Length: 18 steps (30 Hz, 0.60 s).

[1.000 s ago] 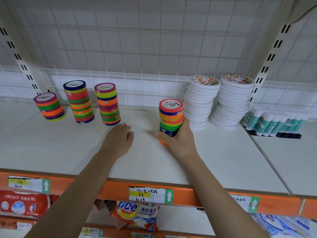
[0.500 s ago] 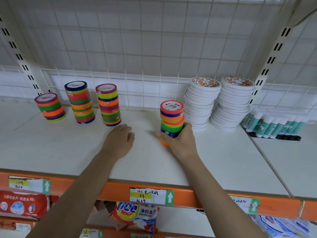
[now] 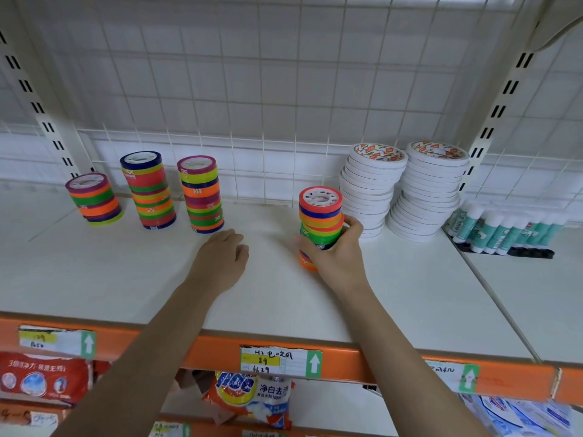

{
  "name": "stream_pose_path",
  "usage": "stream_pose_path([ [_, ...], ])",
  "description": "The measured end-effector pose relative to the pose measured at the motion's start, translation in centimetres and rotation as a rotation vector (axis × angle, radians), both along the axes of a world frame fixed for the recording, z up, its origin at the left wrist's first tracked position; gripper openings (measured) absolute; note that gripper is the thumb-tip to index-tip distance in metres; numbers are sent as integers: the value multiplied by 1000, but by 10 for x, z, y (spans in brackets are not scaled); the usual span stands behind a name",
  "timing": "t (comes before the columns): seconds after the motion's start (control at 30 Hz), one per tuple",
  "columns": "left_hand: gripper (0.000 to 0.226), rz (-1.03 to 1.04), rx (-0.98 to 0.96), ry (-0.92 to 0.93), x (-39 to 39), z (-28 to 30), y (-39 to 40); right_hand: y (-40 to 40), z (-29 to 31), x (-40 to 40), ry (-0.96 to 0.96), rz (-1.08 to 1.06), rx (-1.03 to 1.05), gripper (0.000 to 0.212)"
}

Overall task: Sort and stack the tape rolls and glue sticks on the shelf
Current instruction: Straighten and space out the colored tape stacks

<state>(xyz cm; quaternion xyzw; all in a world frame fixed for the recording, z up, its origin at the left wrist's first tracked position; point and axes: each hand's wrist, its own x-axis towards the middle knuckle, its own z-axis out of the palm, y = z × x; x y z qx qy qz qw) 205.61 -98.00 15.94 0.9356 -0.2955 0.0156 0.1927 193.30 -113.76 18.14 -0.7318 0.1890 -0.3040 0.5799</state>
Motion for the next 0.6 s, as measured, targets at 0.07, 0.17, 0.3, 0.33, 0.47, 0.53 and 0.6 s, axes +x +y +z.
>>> stream_pose_path([
  [0.07, 43, -2, -3, -2, 0, 1, -1, 3, 3, 3, -25, -48, -2, 76],
  [0.17, 42, -1, -2, -9, -1, 1, -1, 8, 10, 8, -36, -114, -1, 79],
  [0.3, 42, 3, -7, -10, -1, 2, -1, 14, 11, 15, -22, -224, 7, 70],
  [0.33, 42, 3, -10, -11, -2, 2, -1, 14, 10, 15, -21, -233, 6, 66],
  [0.47, 41, -1, -21, -17, -2, 2, 0, 12, 8, 11, -11, -206, -37, 51],
  [0.53, 41, 1, -17, -12, -1, 1, 0, 11, 9, 9, -10, -189, -53, 47],
  [0.6, 42, -1, -16, -10, 0, 0, 0, 9, 9, 8, -3, -171, -67, 45],
])
